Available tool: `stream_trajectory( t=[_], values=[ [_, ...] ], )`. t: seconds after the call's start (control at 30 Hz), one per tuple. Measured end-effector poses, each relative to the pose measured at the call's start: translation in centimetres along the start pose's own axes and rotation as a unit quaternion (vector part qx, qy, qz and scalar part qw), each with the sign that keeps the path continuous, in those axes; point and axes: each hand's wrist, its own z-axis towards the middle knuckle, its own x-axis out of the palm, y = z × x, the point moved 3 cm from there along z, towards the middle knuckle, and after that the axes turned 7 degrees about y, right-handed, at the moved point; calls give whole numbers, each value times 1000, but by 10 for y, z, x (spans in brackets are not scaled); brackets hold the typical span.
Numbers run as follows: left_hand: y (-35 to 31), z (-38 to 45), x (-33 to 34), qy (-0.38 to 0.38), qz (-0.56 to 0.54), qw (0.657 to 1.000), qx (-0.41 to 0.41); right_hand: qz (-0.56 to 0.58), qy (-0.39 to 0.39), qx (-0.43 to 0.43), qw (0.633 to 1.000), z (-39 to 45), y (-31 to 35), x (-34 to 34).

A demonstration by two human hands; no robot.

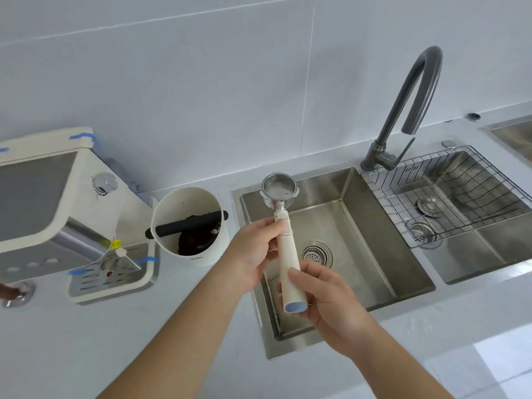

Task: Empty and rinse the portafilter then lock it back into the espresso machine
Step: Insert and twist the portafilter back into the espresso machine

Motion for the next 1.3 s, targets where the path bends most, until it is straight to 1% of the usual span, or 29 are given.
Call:
stream_trajectory(
  t=[0.2,0.4,0.53,0.8,0.97,1.17,1.23,1.3],
  values=[
    [13,-44,-60,28,44,999,1,14,-8,1,1000,-16,-49,60],
    [30,-89,-125,33,88,996,9,-21,-10,7,1000,-27,-100,116],
    [40,-116,-170,34,125,991,6,-53,3,20,998,-28,-129,156],
    [54,-158,-251,-12,142,990,-15,-98,20,57,993,-15,-182,224],
    [59,-174,-287,-38,163,986,-25,-119,31,77,989,-5,-200,249],
    [59,-184,-323,-48,190,980,-22,-141,88,104,981,9,-210,276],
    [58,-186,-332,-46,209,977,-20,-145,97,107,979,14,-213,281],
    [53,-188,-345,-48,254,966,-14,-150,105,113,977,22,-215,286]
  ],
)
